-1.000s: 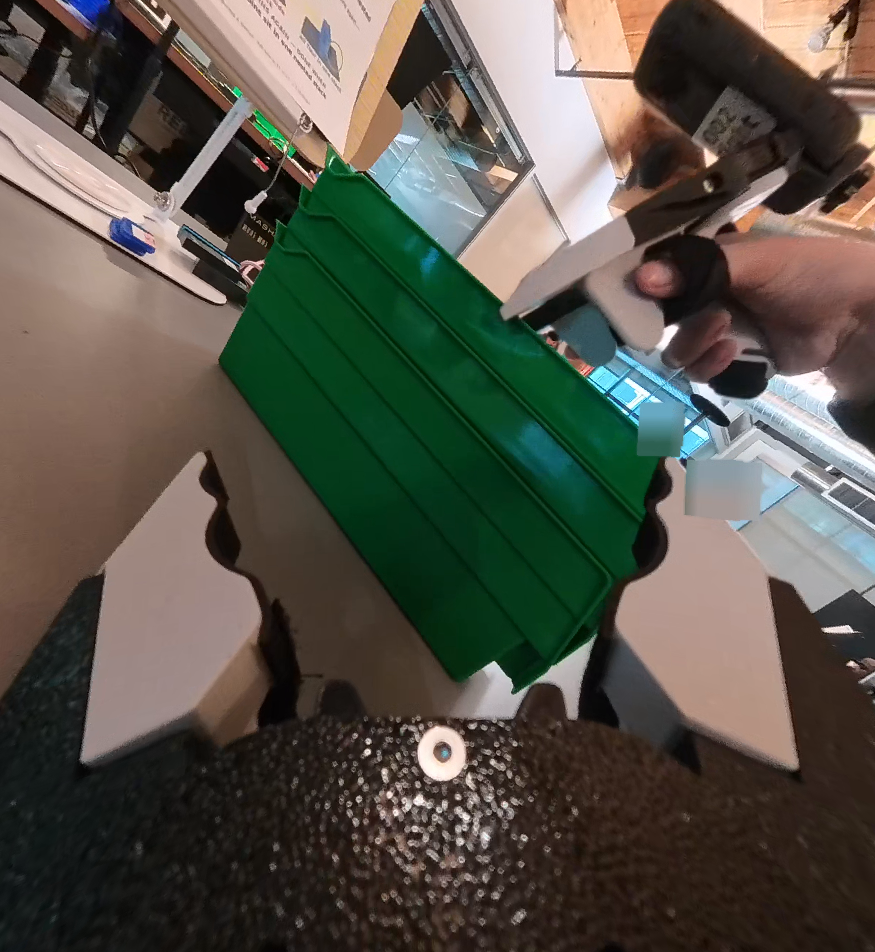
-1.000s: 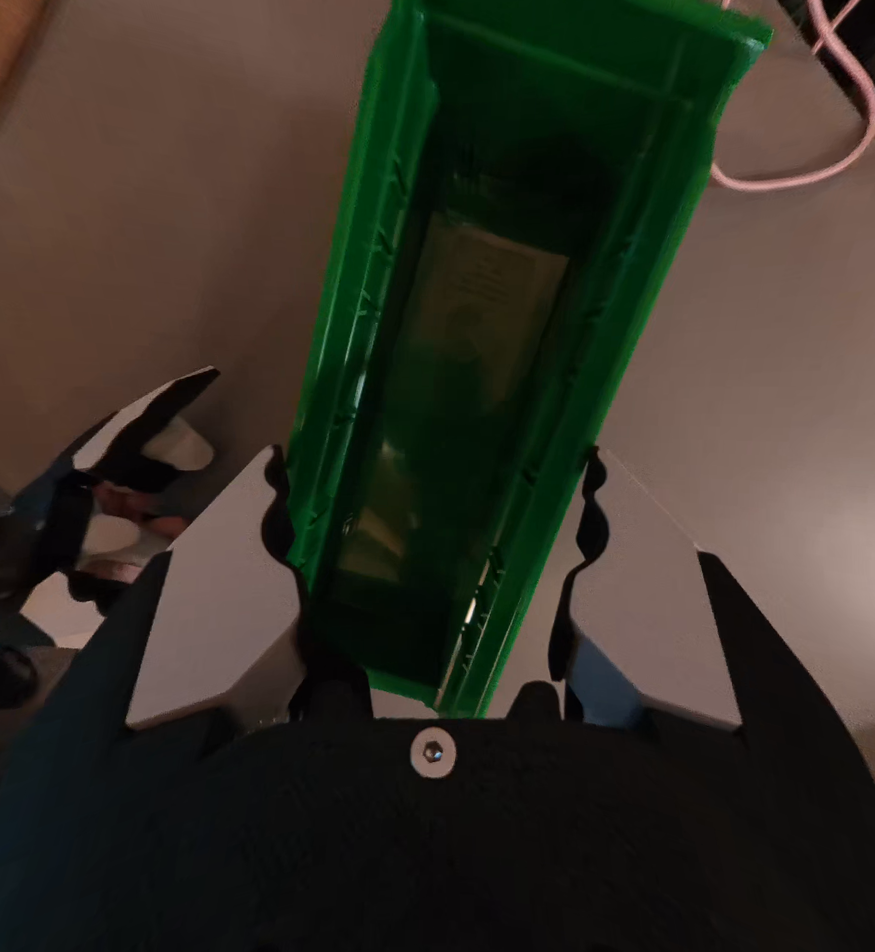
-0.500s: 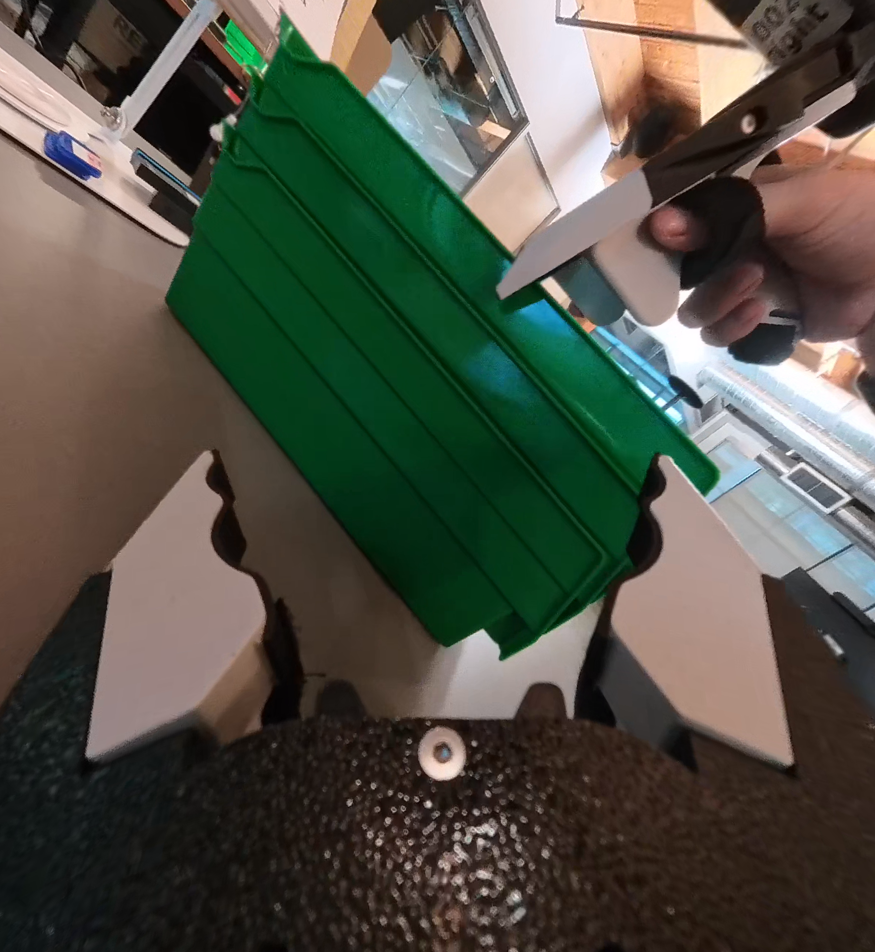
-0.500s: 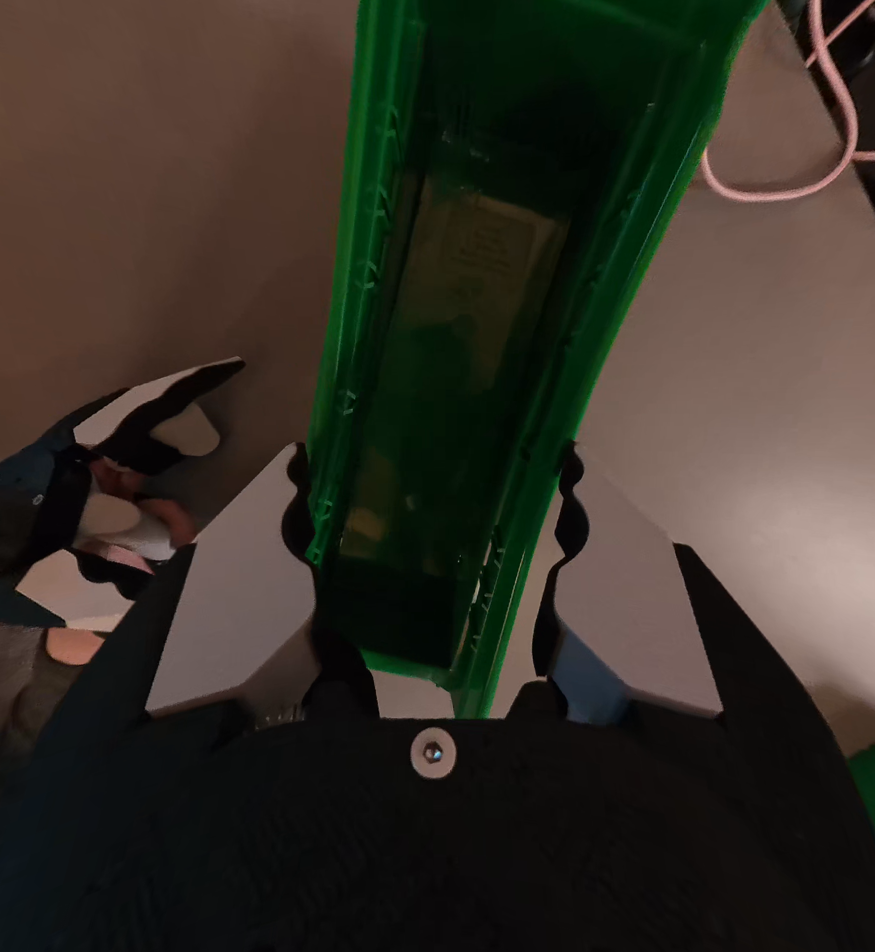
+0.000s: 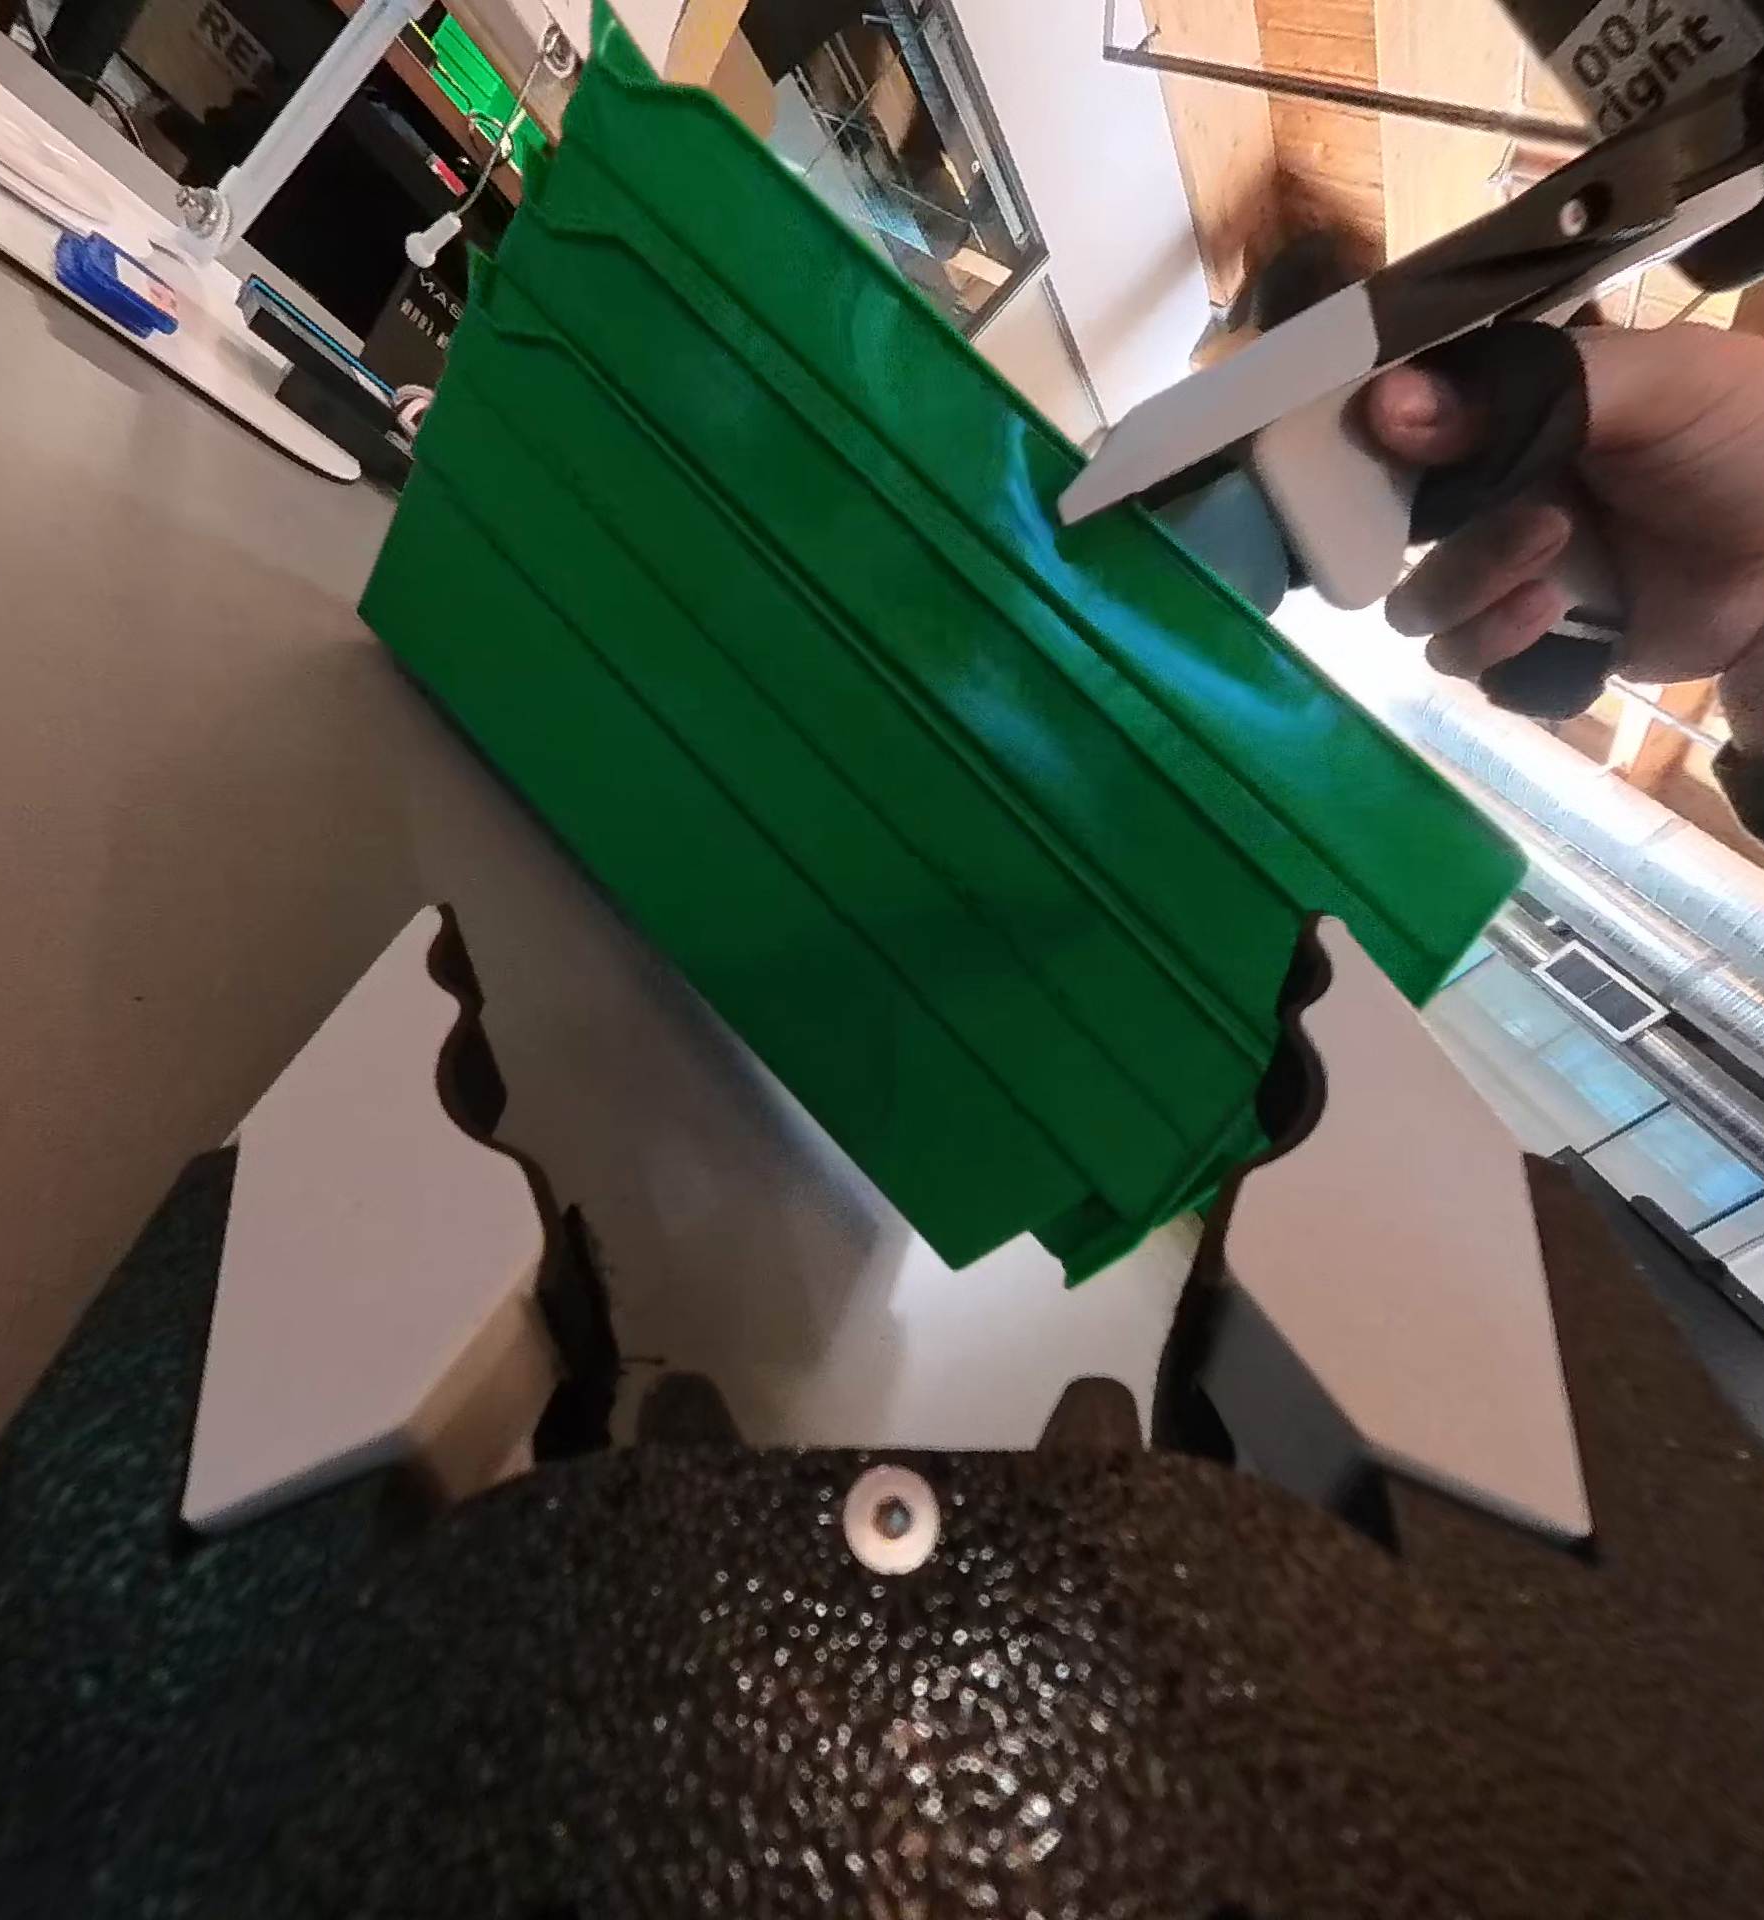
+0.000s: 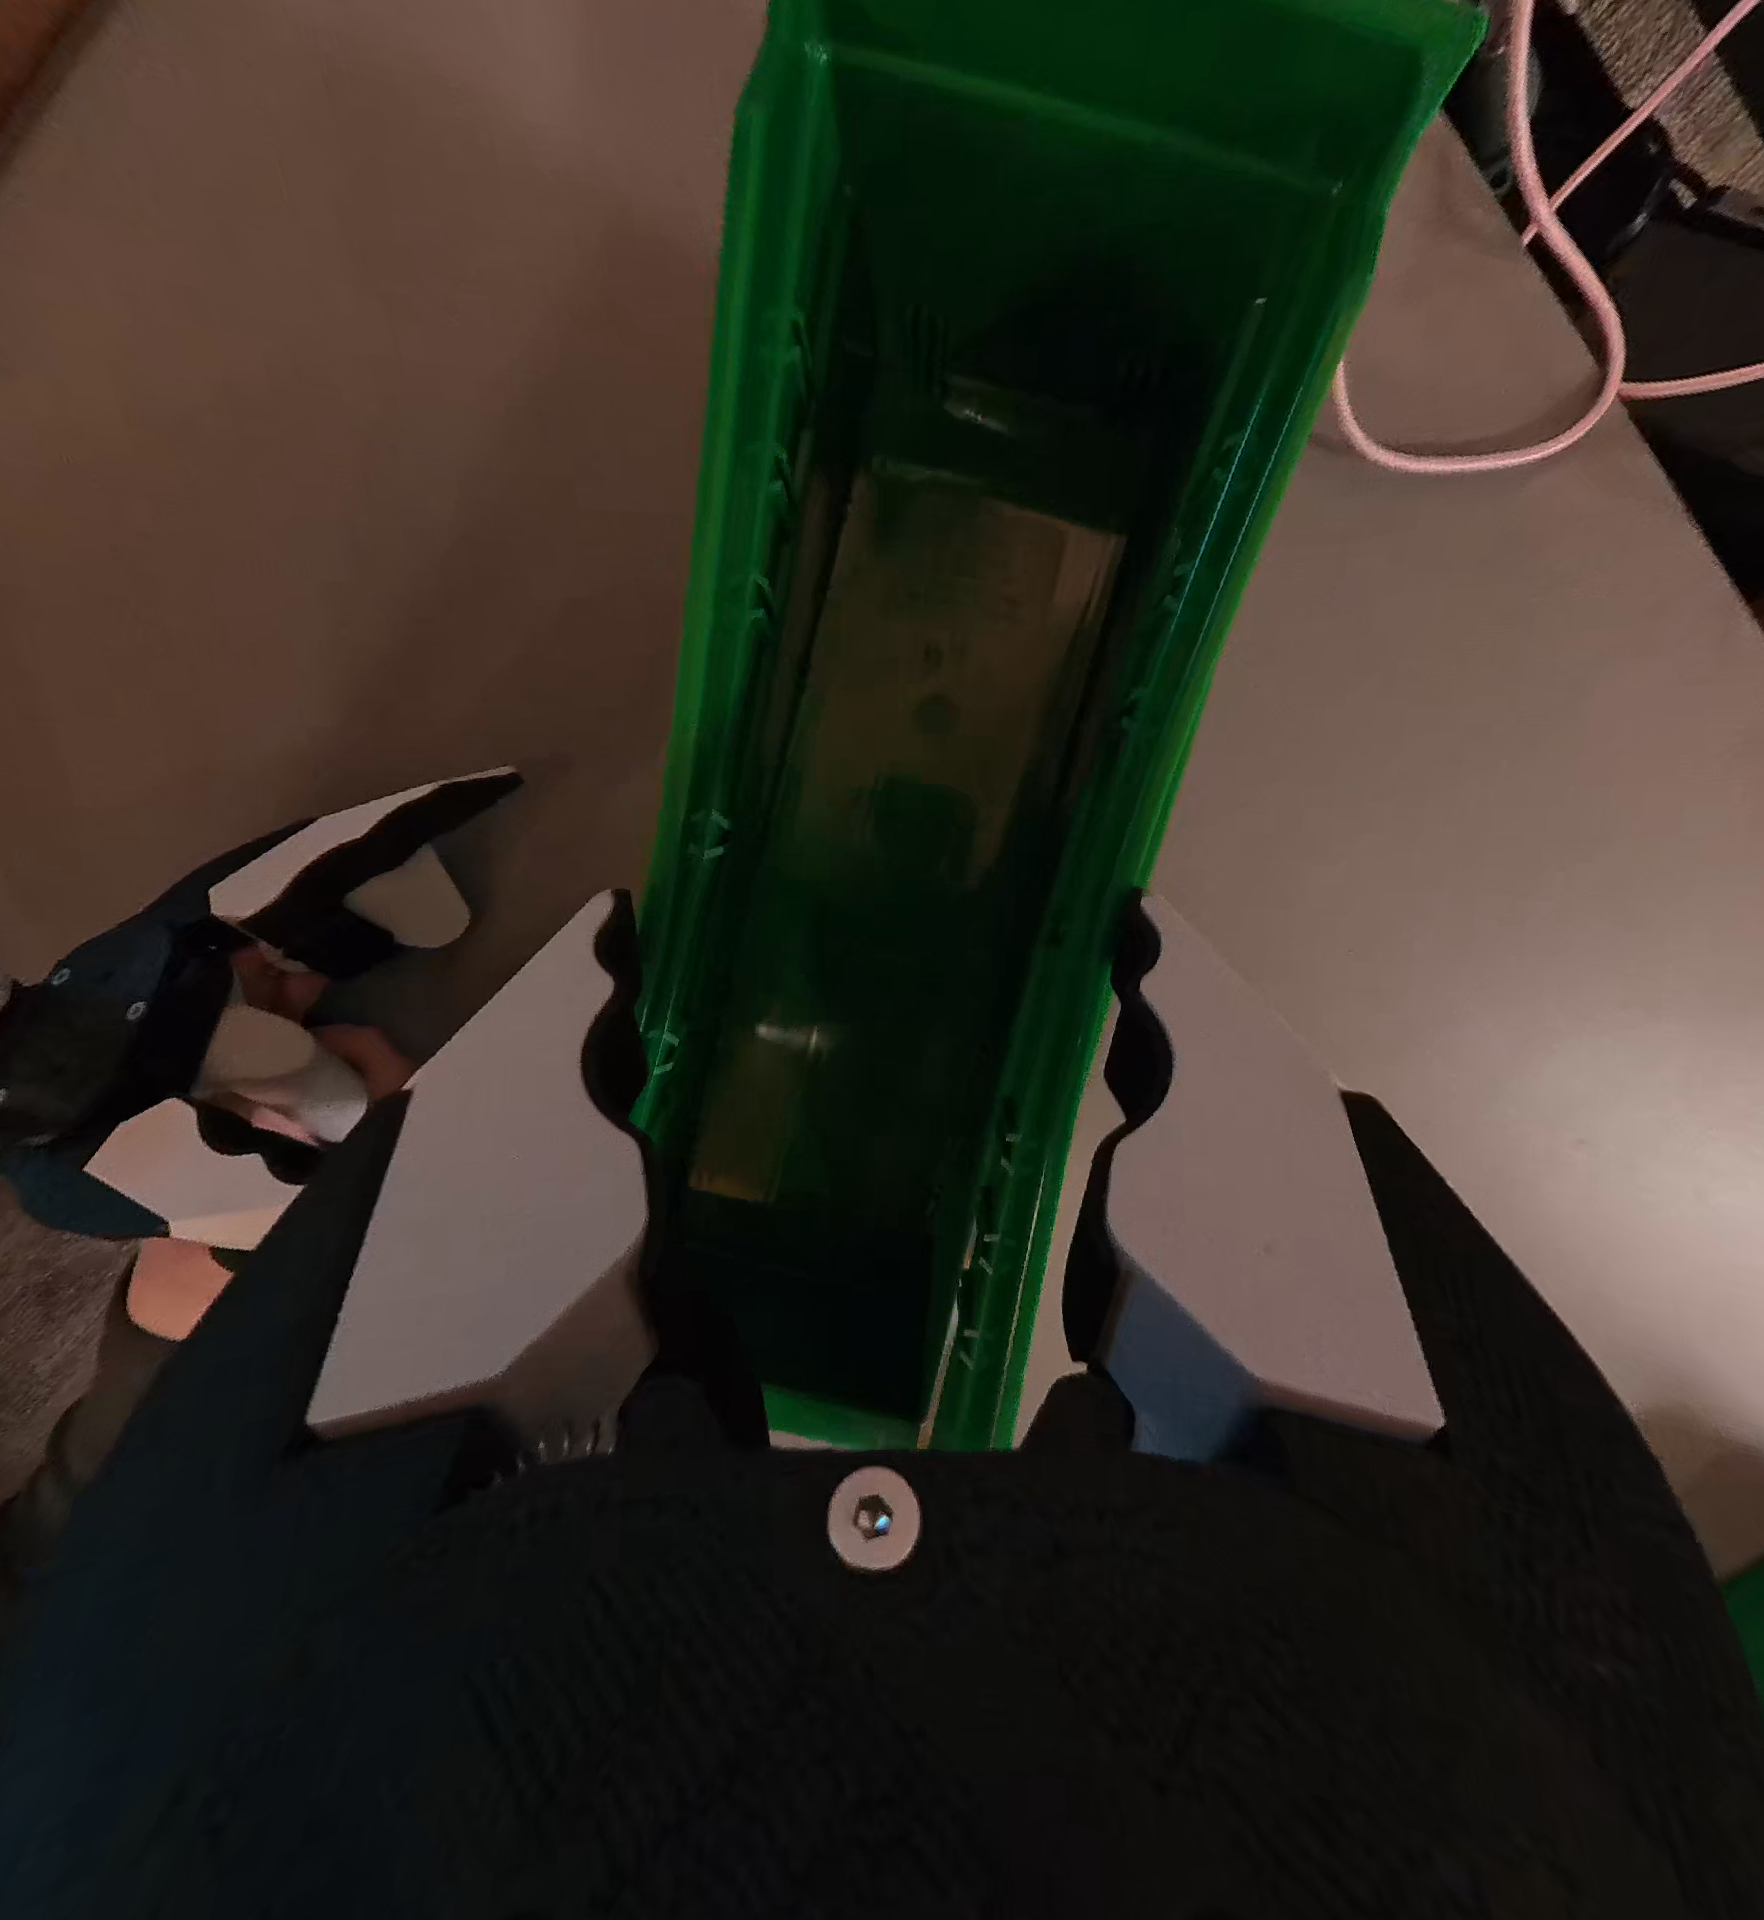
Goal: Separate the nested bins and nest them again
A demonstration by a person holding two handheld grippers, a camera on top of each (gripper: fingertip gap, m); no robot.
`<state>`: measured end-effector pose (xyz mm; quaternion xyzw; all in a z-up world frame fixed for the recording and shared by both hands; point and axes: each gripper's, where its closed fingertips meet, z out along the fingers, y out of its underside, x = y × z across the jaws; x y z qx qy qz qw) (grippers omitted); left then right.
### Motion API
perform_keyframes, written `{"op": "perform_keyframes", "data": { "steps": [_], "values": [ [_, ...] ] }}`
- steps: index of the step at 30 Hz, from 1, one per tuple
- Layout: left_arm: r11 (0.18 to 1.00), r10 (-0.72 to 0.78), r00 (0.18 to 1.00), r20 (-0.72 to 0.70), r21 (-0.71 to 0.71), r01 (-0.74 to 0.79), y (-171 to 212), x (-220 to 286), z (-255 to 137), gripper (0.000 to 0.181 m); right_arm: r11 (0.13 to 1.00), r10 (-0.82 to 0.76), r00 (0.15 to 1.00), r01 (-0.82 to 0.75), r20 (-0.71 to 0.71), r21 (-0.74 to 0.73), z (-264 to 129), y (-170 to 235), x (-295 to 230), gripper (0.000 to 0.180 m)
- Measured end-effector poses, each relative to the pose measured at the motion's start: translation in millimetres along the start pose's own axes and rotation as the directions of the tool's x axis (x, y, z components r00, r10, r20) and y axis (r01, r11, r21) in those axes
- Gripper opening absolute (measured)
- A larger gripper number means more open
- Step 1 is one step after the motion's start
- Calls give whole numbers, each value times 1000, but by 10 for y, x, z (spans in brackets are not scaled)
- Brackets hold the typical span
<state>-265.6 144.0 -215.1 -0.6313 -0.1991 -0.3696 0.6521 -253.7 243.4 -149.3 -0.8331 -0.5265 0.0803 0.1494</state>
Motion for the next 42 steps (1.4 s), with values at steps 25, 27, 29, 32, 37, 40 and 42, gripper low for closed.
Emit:
{"op": "perform_keyframes", "data": {
  "steps": [25, 27, 29, 32, 37, 40, 42],
  "values": [
    [999, 6, 999, -32, -38, -7, 109, 83, 46, 147, 911, 344, 937, -317, -58, 264, -1554, 1366, 2172, 95],
    [998, 12, 1000, -28, -57, -13, 147, 85, 67, 147, 885, 429, 901, -407, -61, 225, -1345, 1814, 2494, 96],
    [997, 19, 1000, -24, -72, -21, 178, 86, 85, 147, 855, 500, 864, -482, -58, 193, -1102, 2221, 2742, 96],
    [997, 20, 999, -27, -76, -22, 192, 92, 92, 146, 808, 580, 812, -564, -64, 171, -751, 2697, 3007, 97],
    [998, -1, 999, -41, -65, -2, 172, 99, 80, 146, 779, 626, 766, -608, -146, 154, -349, 3174, 3239, 98],
    [998, -6, 999, -44, -63, 3, 168, 98, 77, 146, 790, 613, 772, -596, -169, 145, -264, 3255, 3235, 103],
    [998, -8, 999, -45, -67, 5, 174, 98, 81, 145, 792, 610, 771, -593, -184, 144, -255, 3271, 3215, 110]
  ]
}}
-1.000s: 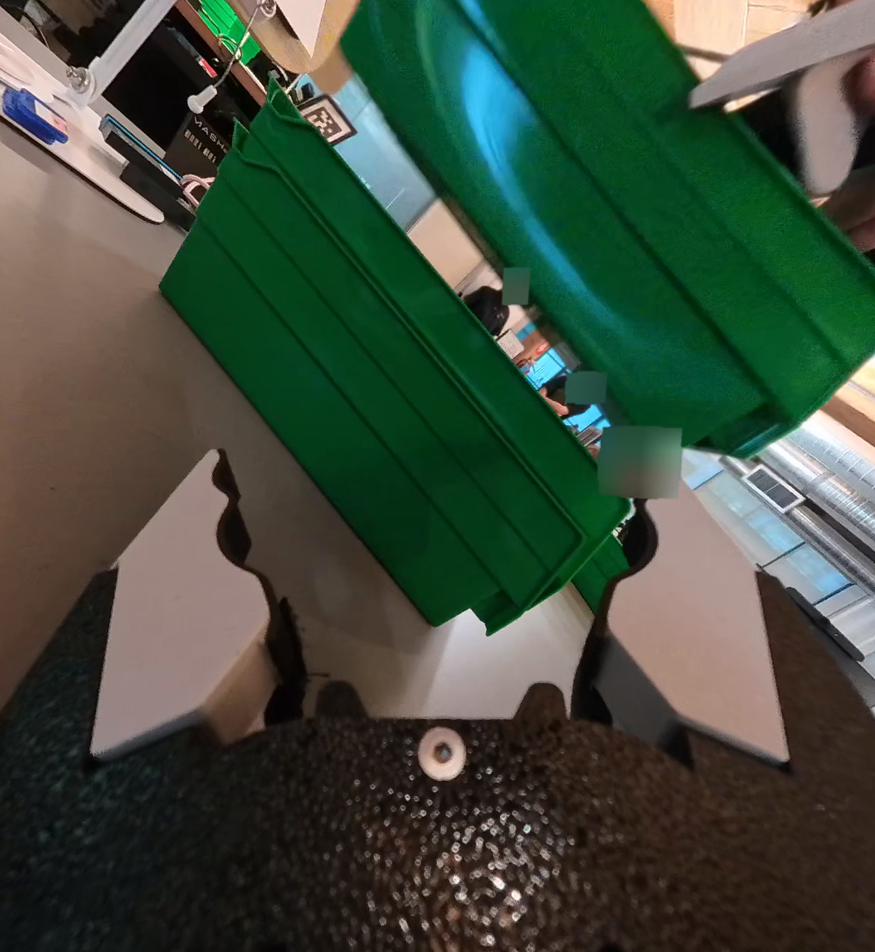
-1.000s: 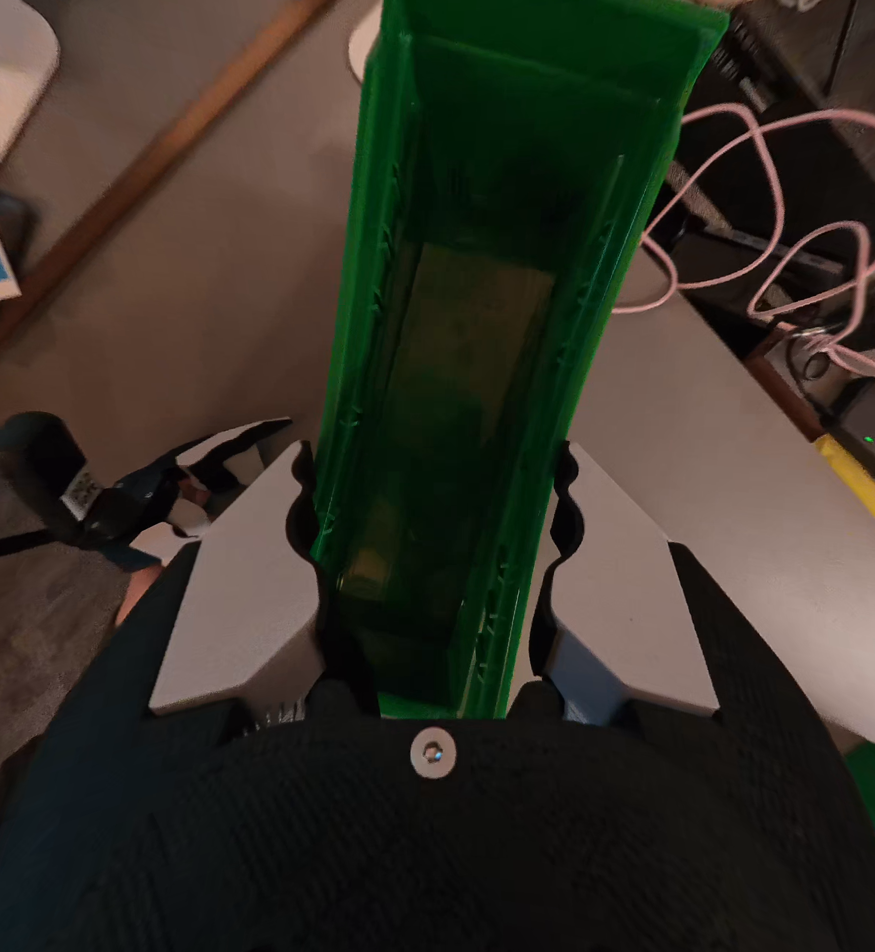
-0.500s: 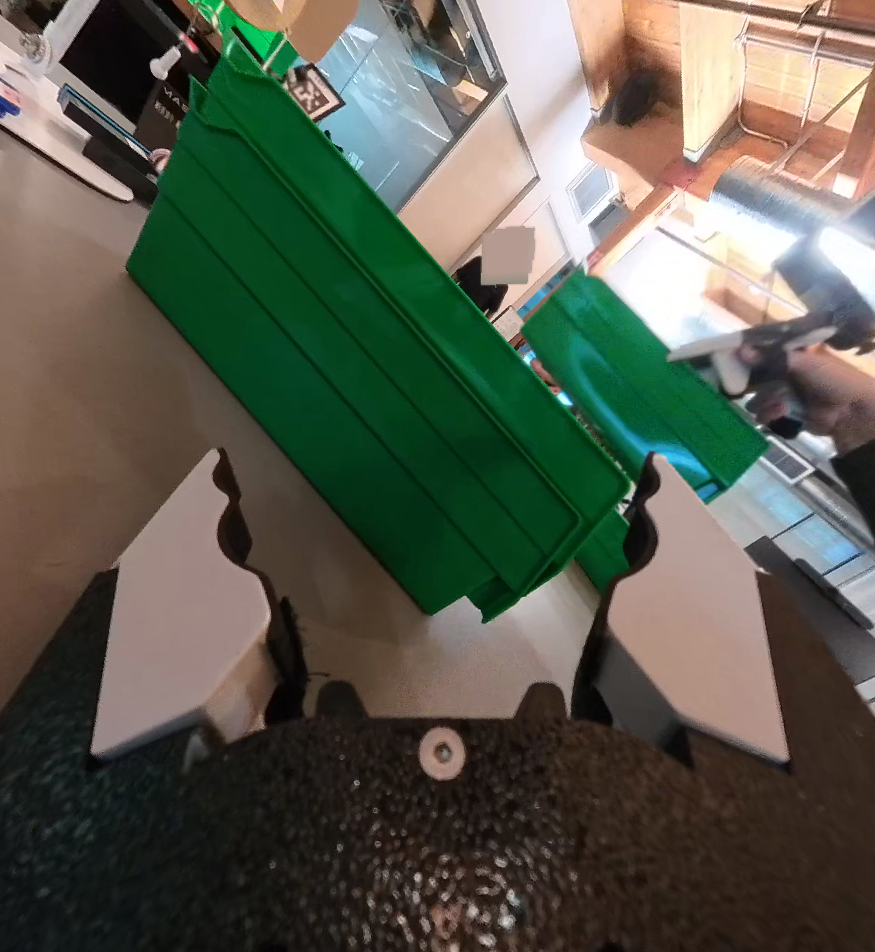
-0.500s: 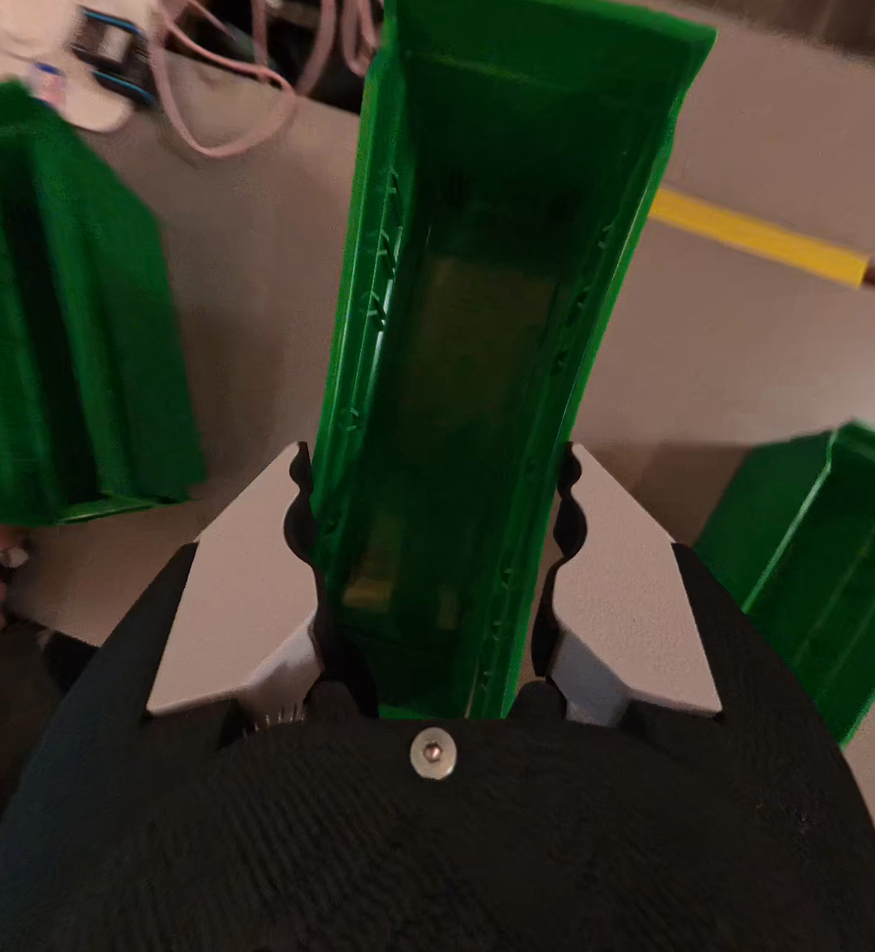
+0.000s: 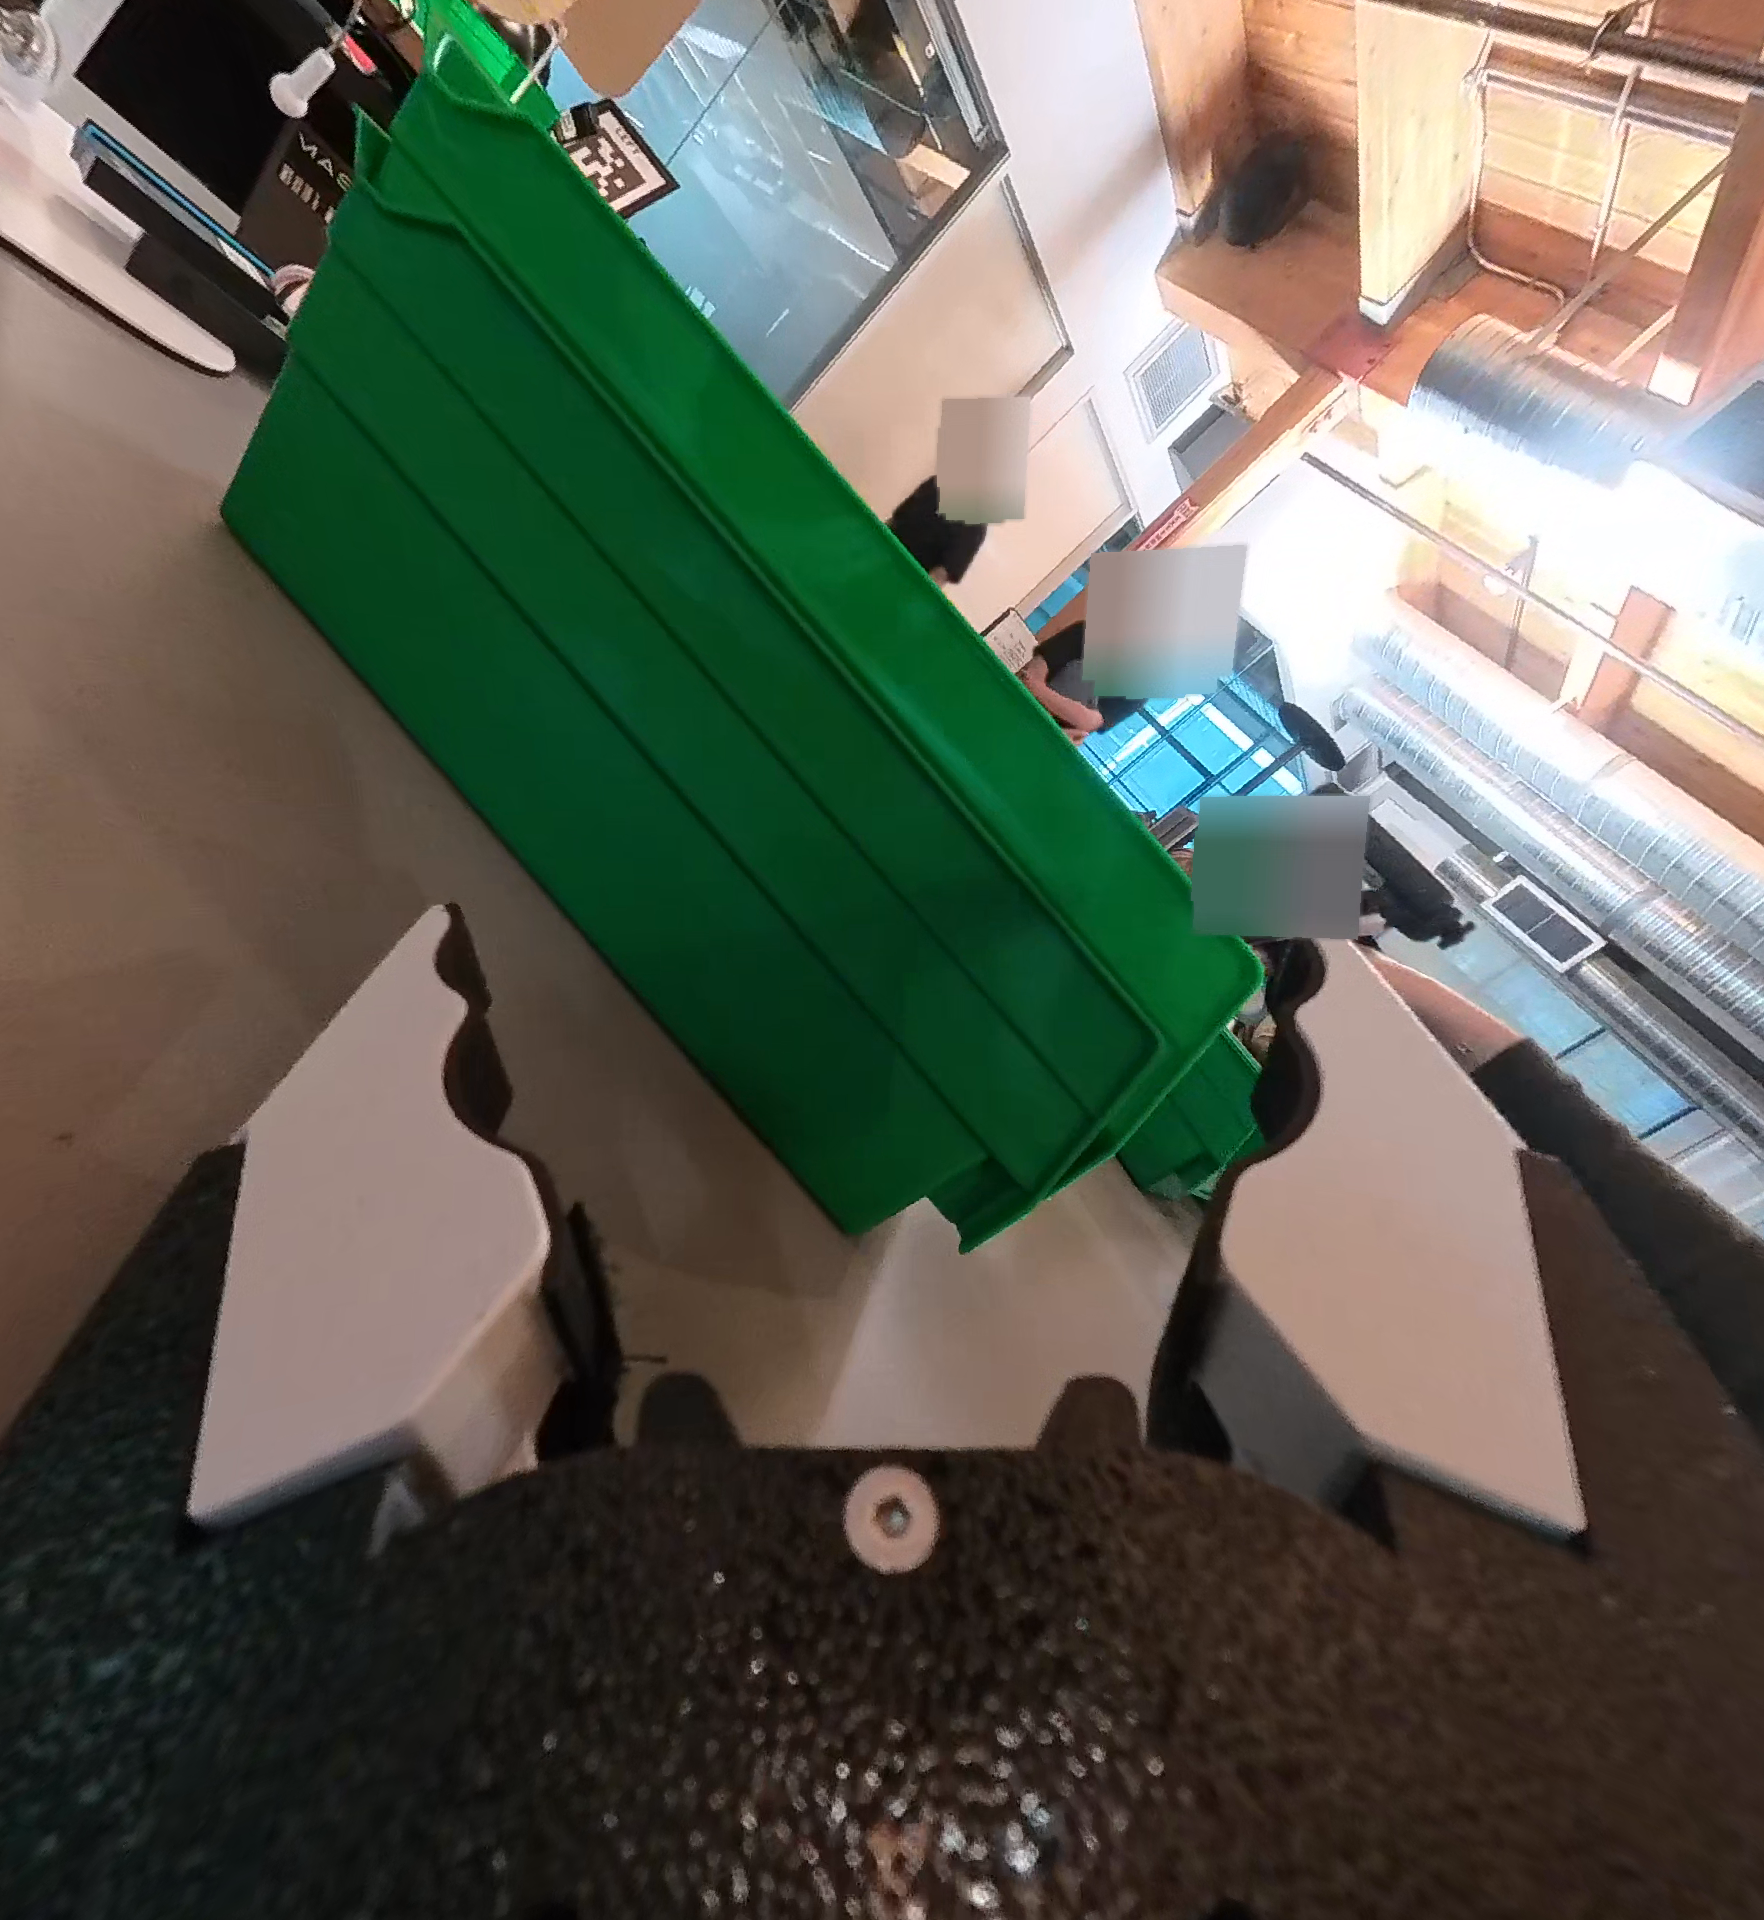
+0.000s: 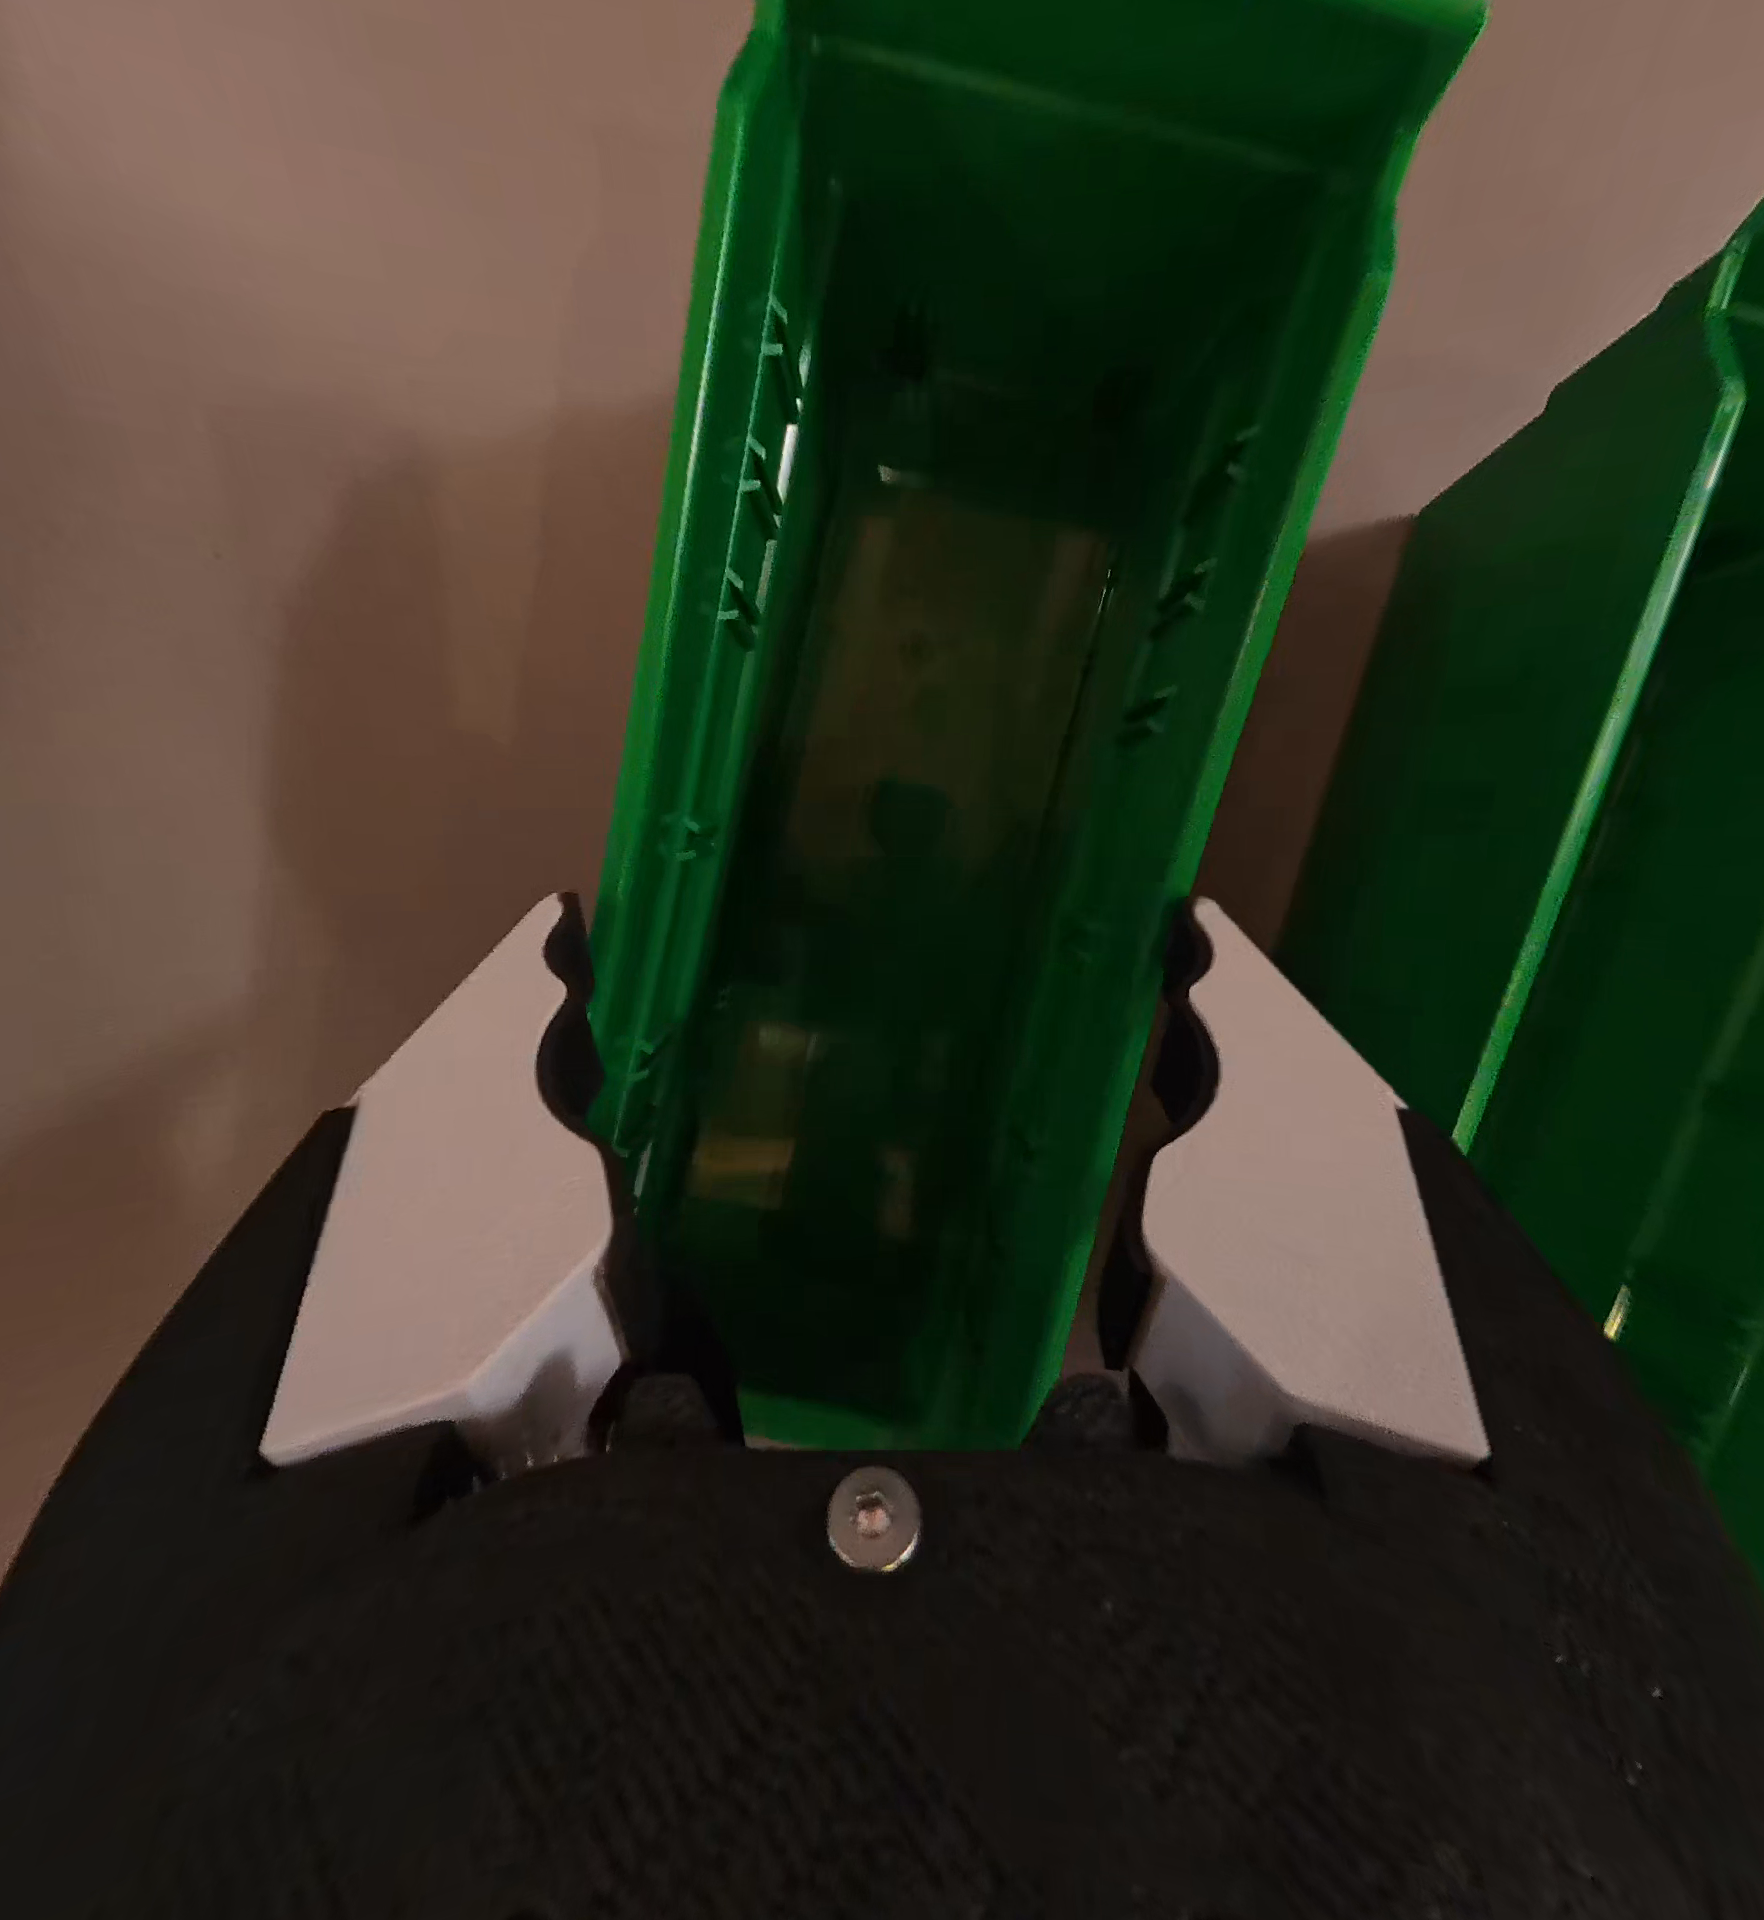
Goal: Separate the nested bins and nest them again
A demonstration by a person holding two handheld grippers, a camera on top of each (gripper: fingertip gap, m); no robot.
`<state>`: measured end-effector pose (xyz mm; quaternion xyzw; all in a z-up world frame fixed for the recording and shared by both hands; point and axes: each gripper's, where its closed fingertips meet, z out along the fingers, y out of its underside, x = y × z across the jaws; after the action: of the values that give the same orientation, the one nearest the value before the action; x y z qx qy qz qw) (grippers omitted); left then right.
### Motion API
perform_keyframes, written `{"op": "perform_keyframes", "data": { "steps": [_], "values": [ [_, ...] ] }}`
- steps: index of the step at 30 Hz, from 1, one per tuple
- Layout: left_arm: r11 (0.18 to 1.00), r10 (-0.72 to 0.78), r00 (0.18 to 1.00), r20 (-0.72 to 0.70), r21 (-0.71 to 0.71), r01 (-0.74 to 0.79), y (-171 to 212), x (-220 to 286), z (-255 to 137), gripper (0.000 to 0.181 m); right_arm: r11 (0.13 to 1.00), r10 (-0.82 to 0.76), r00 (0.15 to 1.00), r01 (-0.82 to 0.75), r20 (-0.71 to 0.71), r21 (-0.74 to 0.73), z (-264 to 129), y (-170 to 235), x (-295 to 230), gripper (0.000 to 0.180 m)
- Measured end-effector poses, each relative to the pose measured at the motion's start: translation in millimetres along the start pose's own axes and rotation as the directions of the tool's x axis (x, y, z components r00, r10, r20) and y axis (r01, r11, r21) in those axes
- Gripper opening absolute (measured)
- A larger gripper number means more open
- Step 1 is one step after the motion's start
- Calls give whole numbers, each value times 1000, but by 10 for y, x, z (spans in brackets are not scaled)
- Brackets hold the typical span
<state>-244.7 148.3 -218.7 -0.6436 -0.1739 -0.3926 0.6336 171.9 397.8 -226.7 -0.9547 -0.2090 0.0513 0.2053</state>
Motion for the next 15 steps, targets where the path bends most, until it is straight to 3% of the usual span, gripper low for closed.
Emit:
{"op": "perform_keyframes", "data": {
  "steps": [4, 6, 8, 10, 15],
  "values": [
    [1000, -1, 1000, -9, -3, 1, 6, 13, 2, 144, 1000, -31, 1000, 31, 6, 2, -57, -25, -81, 139],
    [1000, -1, 1000, -6, -1, 1, 3, 8, 3, 144, 997, -33, 993, 25, 116, 77, -251, -207, -365, 149],
    [1000, -2, 1000, -1, -4, 2, 9, 1, 15, 144, 984, -92, 962, 48, 259, 171, -507, -430, -892, 148],
    [1000, -1, 1000, -3, -4, 1, 22, 13, 38, 144, 960, -235, 918, 168, 319, 224, -676, -521, -1522, 144],
    [1000, 6, 1000, -17, -29, -6, 76, 51, 68, 144, 843, -538, 723, 479, 434, 247, -793, -310, -3244, 145]
  ]
}}
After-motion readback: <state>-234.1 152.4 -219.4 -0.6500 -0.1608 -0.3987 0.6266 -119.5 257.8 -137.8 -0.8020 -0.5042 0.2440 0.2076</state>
